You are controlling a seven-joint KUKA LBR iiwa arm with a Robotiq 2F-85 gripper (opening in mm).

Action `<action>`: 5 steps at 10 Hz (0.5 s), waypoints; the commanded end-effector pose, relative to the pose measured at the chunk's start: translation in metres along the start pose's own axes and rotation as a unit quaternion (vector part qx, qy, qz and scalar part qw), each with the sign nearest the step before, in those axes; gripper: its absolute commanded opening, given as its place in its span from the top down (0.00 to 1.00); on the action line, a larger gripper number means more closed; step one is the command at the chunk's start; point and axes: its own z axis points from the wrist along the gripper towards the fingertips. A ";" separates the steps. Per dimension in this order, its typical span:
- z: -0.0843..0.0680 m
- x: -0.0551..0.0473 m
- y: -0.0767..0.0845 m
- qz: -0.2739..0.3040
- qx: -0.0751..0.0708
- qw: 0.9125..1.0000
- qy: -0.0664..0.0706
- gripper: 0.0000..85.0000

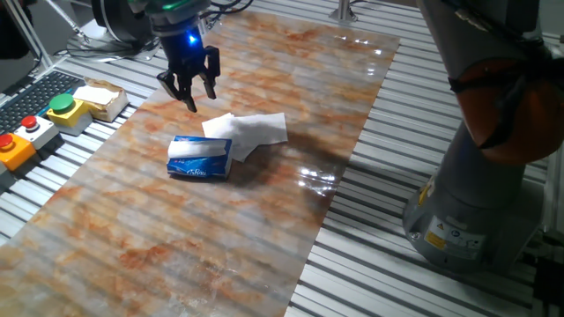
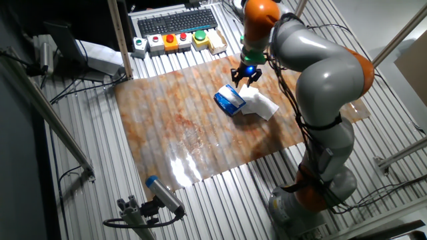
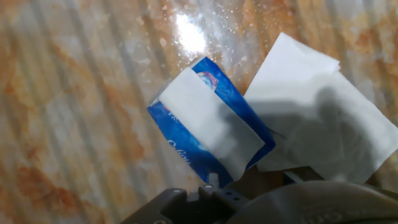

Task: Pull out a napkin

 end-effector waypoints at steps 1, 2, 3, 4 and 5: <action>0.003 -0.002 0.002 -0.012 0.004 1.000 0.010 0.40; 0.012 -0.007 0.007 -0.009 0.004 1.000 0.008 0.40; 0.022 -0.010 0.013 -0.004 0.001 1.000 0.001 0.40; 0.036 -0.013 0.018 0.004 -0.001 1.000 -0.012 0.40; 0.044 -0.017 0.020 0.005 -0.001 1.000 -0.015 0.40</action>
